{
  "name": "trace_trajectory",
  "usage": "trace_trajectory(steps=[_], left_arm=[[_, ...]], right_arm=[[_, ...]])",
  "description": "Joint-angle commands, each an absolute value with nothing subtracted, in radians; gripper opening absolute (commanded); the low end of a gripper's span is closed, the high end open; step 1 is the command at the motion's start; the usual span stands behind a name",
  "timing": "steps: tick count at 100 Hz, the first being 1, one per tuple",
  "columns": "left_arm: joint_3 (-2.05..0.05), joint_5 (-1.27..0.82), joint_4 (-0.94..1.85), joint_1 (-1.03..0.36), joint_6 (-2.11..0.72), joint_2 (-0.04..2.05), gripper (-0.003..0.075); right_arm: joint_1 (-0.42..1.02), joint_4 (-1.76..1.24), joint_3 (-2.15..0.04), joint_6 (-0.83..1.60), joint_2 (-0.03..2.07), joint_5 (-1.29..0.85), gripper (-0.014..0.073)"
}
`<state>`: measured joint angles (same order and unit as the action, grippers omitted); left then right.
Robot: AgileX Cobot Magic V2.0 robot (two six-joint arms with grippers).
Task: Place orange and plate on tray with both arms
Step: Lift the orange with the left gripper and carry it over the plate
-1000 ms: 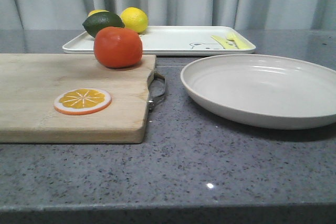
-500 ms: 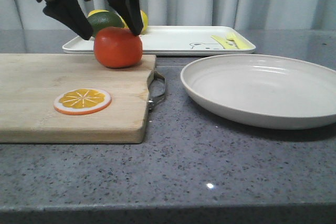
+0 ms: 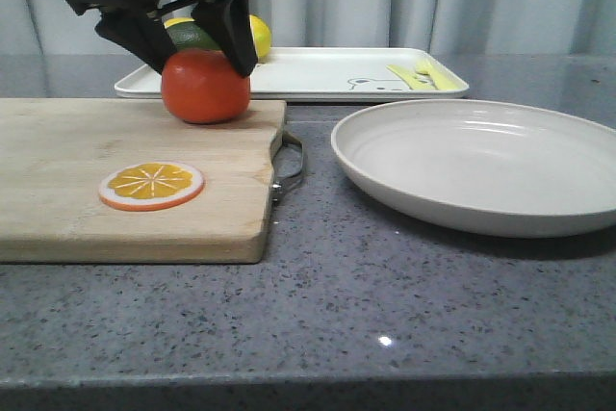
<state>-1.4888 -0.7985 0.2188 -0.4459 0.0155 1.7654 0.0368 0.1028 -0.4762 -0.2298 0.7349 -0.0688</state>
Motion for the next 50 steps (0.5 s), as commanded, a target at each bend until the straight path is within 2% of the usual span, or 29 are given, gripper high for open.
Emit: trace_trajectory(steps=[1,19,50], left_arm=[[-1.522,-0.771,0.234,-0.453,0.013,1.72,0.0342],[-1.553,-0.788,0.28,-0.461,0.0,1.72,0.026],[-1.693,-0.796,0.278,-0.629,-0.007,1.754,0.026]], right_arm=[[0.032,0.102,-0.513,-0.229,0.735,0.0,-0.006],[0.032,0.102,-0.513,-0.229,0.735,0.0,-0.006],[0.032,0.102,-0.513,-0.229,0.735,0.0,-0.006]])
